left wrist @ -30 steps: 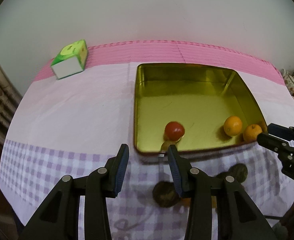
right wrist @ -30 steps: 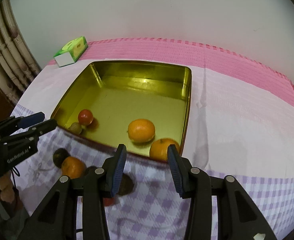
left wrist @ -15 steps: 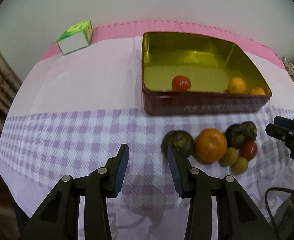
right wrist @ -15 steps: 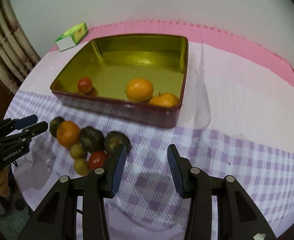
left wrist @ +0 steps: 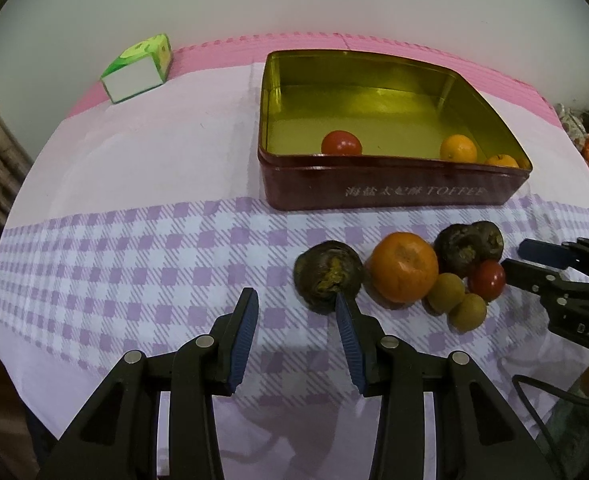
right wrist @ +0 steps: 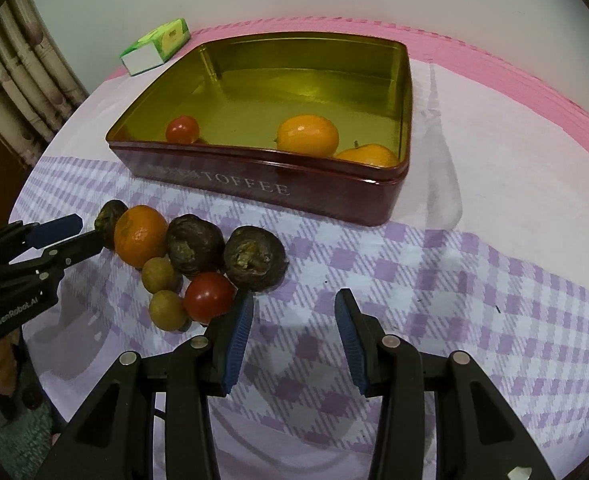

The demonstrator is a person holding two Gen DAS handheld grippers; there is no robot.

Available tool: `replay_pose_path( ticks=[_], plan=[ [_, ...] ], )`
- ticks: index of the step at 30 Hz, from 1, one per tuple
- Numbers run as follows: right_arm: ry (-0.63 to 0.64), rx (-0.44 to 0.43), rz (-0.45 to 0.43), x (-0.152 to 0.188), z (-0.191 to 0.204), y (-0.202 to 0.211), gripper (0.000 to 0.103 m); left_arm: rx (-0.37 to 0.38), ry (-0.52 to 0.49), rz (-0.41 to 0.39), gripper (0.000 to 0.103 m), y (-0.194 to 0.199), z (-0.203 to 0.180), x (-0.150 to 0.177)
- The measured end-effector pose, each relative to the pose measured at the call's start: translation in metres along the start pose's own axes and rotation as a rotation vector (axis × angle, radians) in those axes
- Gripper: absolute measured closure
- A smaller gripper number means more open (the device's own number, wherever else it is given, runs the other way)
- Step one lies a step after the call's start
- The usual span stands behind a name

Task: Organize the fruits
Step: 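Withdraw both open grippers from the tin back toward the fruit row, then grasp a dark brown round fruit with the right gripper while the left grasps another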

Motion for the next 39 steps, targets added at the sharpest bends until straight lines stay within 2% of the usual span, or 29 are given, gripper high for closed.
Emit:
replay_pose_path(
  ticks=[20, 24, 39],
  plan=[
    [0.054, -0.004, -0.022, -0.020, 0.029, -0.017, 0.062, 0.004, -0.018, 0.033, 0.061, -0.010, -0.007, 0.002],
    [0.063, 0.009, -0.033, -0.021, 0.029, -0.017, 0.070, 0.011, -0.019, 0.030, 0.061, -0.011, -0.007, 0.001],
    [0.007, 0.027, -0.041, -0.019, 0.010, -0.012, 0.071, 0.045, -0.033, 0.034, 0.061, -0.019, -0.005, -0.003]
  ],
)
Point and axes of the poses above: each gripper's, at about its wrist camera, not at the fingertips, and y roughly against the way its jaws point, z to its left, x to its underside, the point moved 7 cm from there along -y, roughly the way its jaws point, and after that the axes turned 5 degrees about -y, right-handed, at the moved point
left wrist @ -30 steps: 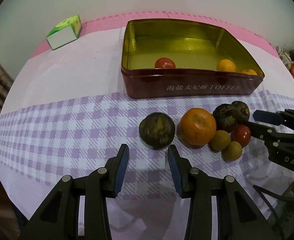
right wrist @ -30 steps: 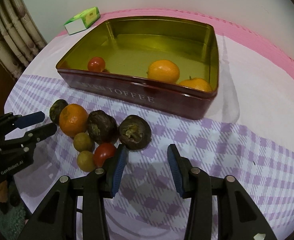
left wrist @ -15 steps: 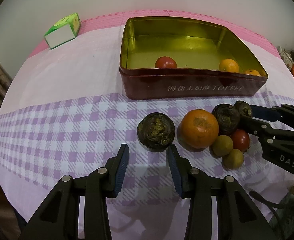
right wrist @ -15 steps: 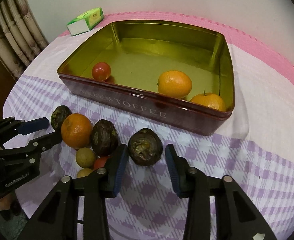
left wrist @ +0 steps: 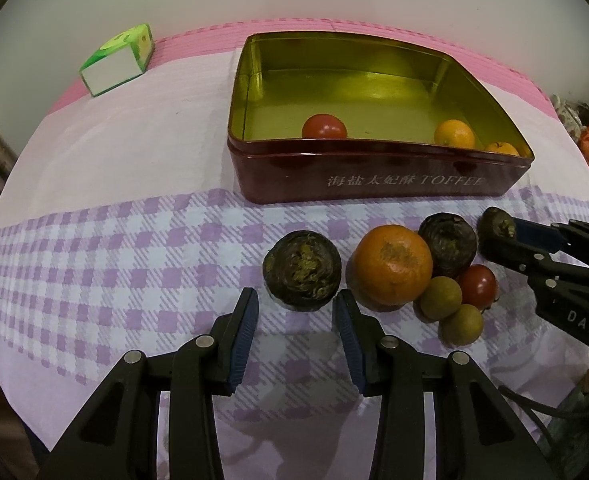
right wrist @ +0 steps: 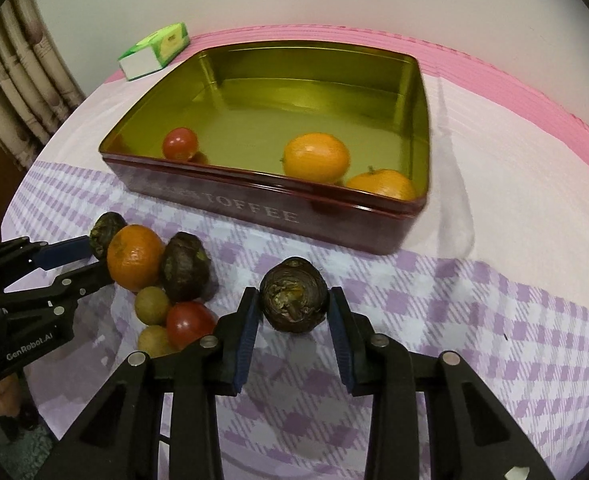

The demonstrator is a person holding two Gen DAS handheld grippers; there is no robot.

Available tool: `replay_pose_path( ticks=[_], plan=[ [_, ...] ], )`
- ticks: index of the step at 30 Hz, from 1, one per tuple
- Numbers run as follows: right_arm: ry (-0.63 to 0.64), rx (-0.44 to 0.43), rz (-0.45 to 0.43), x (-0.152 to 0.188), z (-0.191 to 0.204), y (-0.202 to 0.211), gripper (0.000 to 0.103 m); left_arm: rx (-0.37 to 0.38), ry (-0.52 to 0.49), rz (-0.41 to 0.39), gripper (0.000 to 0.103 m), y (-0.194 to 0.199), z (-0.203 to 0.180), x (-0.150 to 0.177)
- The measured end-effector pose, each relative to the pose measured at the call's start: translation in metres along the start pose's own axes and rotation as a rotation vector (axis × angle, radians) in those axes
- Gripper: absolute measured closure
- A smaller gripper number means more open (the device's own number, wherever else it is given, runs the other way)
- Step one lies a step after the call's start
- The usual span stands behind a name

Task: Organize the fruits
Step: 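Grasp a dark brown round fruit with the right gripper while the left grasps another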

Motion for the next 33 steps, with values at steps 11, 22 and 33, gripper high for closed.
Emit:
replay_pose_path(
  ticks=[11, 22, 33],
  plan=[
    [-0.031, 0.006, -0.009, 0.003, -0.013, 0.004, 0.071, -0.010, 0.000, -0.013, 0.058, -0.009, -0.001, -0.013],
    [-0.037, 0.010, -0.012, 0.004, -0.014, 0.006, 0.071, -0.011, 0.008, -0.033, 0.058, -0.015, 0.006, -0.021],
    [-0.037, 0.010, -0.012, 0.004, -0.015, 0.006, 0.071, -0.010, 0.000, -0.047, 0.062, -0.015, 0.005, -0.020]
  ],
)
Point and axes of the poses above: each gripper's, at about its wrist camera, not at the fingertips, and y roughly against the way its jaws point, z to its left, x to its underside, the point moved 7 cm from there along -y, roughly the way its jaws point, and after that the axes turned 5 degrees about -y, right-handed, at the moved point
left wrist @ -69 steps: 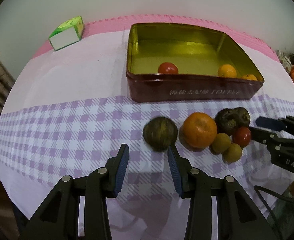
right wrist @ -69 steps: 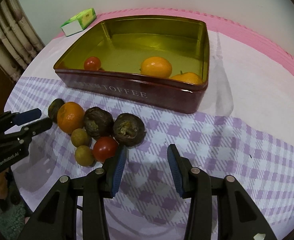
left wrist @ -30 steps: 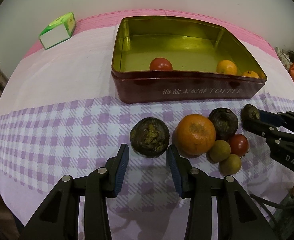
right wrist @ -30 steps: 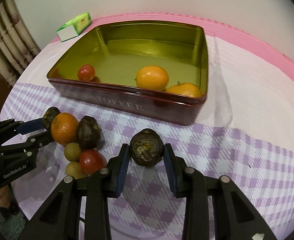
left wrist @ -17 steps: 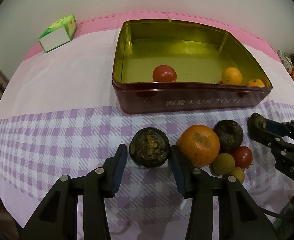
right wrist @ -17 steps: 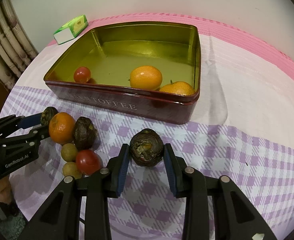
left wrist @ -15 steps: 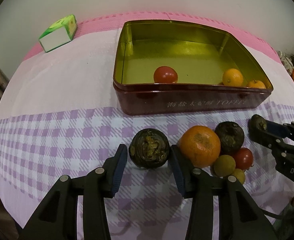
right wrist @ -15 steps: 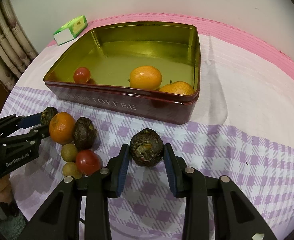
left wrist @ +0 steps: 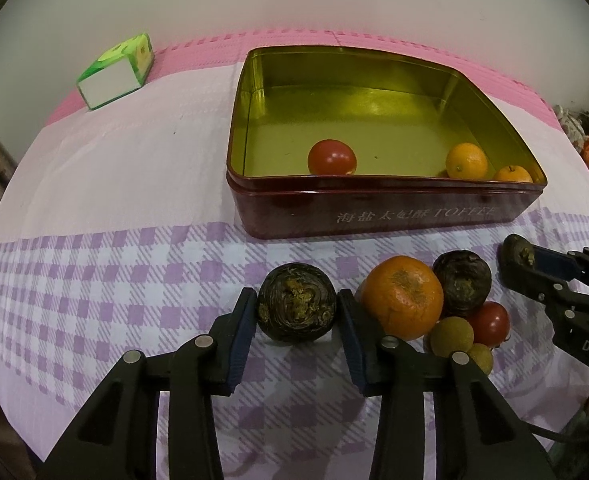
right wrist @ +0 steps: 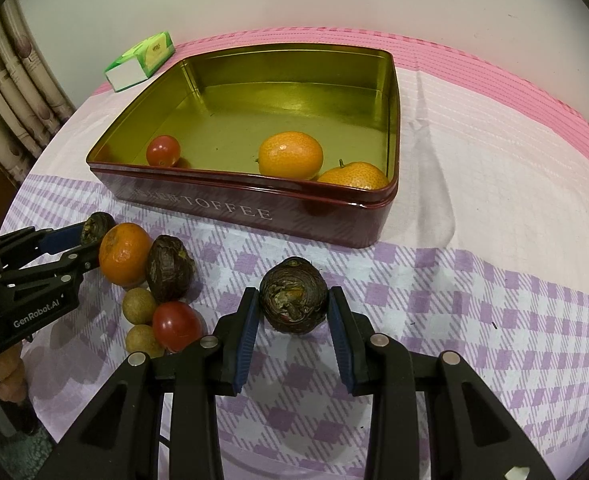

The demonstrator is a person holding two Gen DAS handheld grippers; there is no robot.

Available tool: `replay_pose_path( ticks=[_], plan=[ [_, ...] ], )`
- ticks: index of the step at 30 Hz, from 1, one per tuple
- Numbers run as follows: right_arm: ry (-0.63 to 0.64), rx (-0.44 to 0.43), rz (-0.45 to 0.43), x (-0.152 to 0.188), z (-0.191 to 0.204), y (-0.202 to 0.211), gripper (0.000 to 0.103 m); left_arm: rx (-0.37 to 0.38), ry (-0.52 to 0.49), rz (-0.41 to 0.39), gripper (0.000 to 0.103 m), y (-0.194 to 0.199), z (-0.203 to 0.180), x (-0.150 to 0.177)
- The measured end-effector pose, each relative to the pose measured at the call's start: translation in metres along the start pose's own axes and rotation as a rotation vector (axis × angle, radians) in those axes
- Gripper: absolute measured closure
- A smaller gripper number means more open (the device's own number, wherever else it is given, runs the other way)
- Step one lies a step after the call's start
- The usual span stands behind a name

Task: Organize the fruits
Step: 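Grasp a dark brown round fruit with the right gripper while the left grasps another, then lift both dark brown fruits and carry them over the TOFFEE tin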

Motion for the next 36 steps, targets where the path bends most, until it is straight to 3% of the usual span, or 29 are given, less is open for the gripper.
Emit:
replay_pose_path(
  ticks=[23, 36],
  plan=[
    [-0.004, 0.003, 0.002, 0.000, 0.000, 0.000, 0.071, -0.025, 0.004, -0.006, 0.063, 0.011, -0.001, 0.001],
    [-0.016, -0.027, -0.023, -0.005, -0.003, 0.020, 0.071, -0.023, -0.028, -0.068, 0.063, 0.029, -0.005, -0.013]
  ],
)
Point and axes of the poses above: each gripper's, at about its wrist camera, not at the fingertips, and y roughly against the way its jaws point, z to its left, x to its underside, the point moved 7 cm from there along -y, roughly the way its jaws point, and after that the axes turned 5 degrees about -y, right-handed, at the moved point
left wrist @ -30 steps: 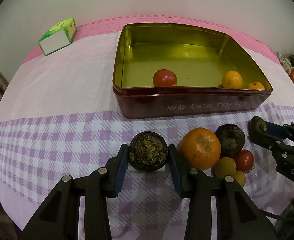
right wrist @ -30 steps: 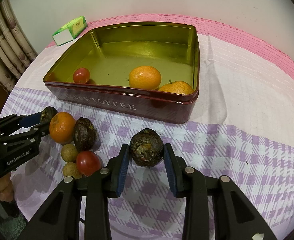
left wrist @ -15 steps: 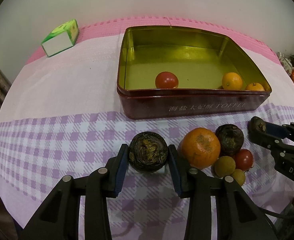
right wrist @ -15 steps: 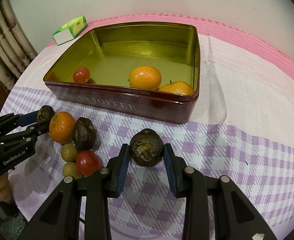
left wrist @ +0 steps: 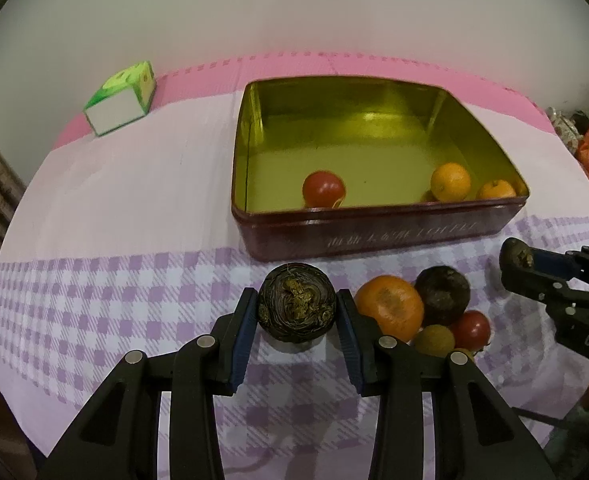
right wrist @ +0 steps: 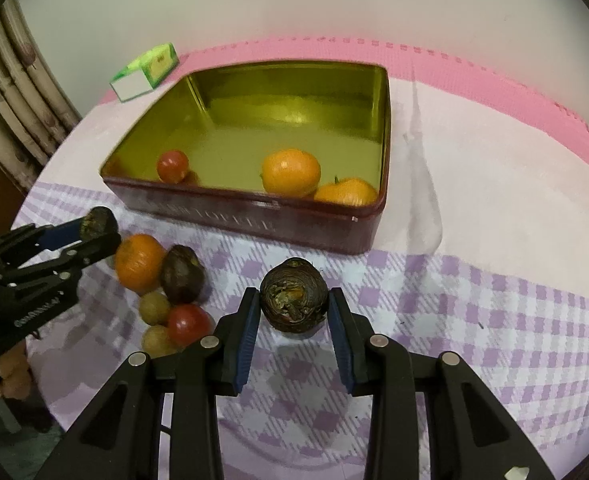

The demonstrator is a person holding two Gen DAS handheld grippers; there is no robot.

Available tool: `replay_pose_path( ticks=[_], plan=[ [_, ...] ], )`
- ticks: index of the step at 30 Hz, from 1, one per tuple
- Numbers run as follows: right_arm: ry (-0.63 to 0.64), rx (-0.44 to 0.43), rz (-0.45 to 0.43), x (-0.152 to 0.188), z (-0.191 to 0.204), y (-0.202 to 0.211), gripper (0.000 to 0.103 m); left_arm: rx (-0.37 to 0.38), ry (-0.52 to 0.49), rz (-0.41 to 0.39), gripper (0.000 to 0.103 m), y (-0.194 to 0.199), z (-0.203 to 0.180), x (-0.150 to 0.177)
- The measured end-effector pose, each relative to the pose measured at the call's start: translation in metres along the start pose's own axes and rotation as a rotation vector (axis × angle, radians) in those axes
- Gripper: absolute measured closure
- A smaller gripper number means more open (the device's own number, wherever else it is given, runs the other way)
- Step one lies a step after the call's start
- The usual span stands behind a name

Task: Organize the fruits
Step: 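Lift both dark brown fruits and carry them over the TOFFEE tin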

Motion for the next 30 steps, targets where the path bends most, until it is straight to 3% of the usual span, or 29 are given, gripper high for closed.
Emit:
replay_pose_path(
  ticks=[13, 21, 30],
  plan=[
    [-0.001, -0.016, -0.087, -0.044, -0.001, 0.030, 0.071, 0.011, 0.004, -0.101, 0.063, 0.020, 0.004, -0.038],
    [0.014, -0.004, -0.073, -0.069, 0.000, 0.012, 0.071, -0.008, -0.002, -0.076, 0.063, -0.001, 0.003, -0.069],
    [0.031, 0.016, -0.037, -0.083, -0.001, -0.013, 0.071, -0.005, -0.004, -0.020, 0.063, -0.026, 0.000, -0.075]
  ],
)
Point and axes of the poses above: each gripper's, at about its wrist camera, not at the fingertips, and y roughly against the way its jaws point, z to its left, x to its underside, the point moved 7 cm from there along -y, roughly the way its jaws point, and after that the axes turned 5 degrees about -y, right-handed, at the moved point
